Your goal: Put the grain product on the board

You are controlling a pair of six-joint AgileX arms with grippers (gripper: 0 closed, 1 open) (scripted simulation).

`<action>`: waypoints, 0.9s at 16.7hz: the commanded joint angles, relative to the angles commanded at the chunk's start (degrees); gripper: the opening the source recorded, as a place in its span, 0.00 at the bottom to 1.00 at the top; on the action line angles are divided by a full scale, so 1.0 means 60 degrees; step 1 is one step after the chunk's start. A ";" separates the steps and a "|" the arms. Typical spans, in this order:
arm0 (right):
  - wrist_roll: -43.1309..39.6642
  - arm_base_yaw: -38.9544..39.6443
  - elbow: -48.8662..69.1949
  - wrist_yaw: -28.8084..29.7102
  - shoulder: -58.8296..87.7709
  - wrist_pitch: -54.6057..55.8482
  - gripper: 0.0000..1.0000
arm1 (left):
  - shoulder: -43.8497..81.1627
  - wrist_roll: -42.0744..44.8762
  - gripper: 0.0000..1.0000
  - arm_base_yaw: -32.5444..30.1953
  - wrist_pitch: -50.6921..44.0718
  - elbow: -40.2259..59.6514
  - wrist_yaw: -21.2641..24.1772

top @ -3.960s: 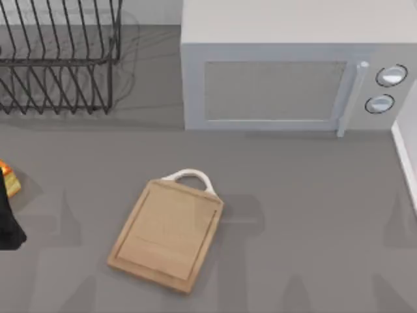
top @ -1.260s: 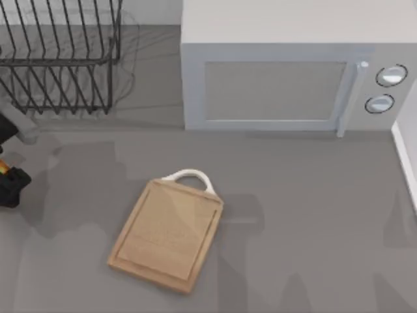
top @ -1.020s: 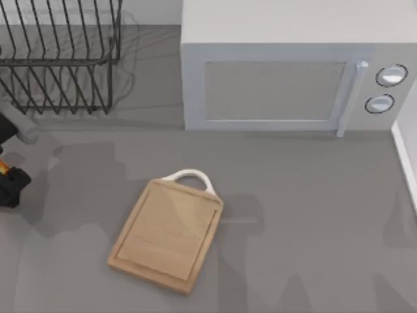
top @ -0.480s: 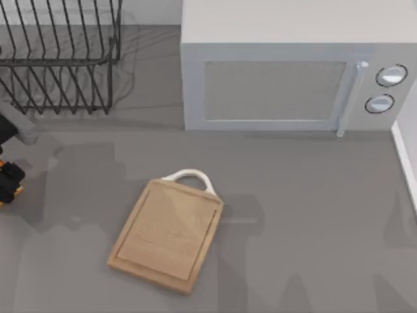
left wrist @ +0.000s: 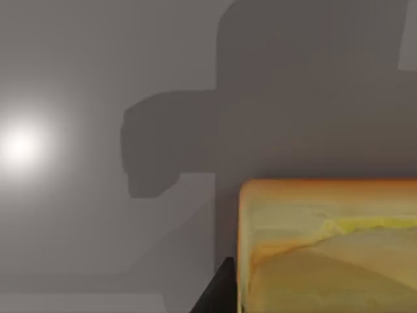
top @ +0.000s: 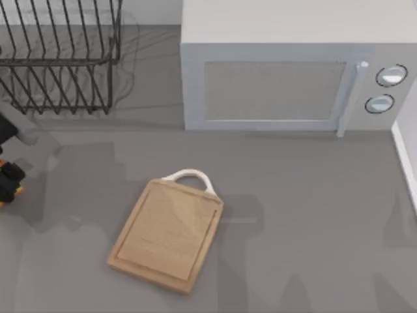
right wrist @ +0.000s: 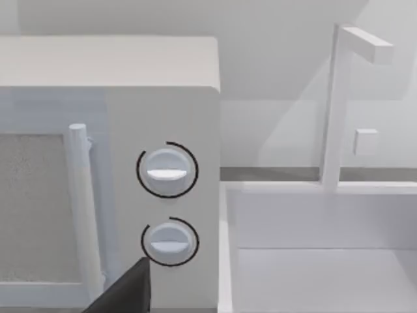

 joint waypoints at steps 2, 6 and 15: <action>0.0000 0.0000 0.0000 0.0000 0.0000 0.0000 1.00 | 0.0000 0.0000 0.00 0.0000 0.0000 0.0000 0.0000; 0.0000 0.0000 0.0000 0.0000 0.0000 0.0000 1.00 | -0.0196 -0.0048 0.00 -0.0021 -0.0251 0.0164 0.0064; 0.0000 0.0000 0.0000 0.0000 0.0000 0.0000 1.00 | -0.1267 -0.0081 0.00 -0.0052 -0.3536 0.2298 0.0060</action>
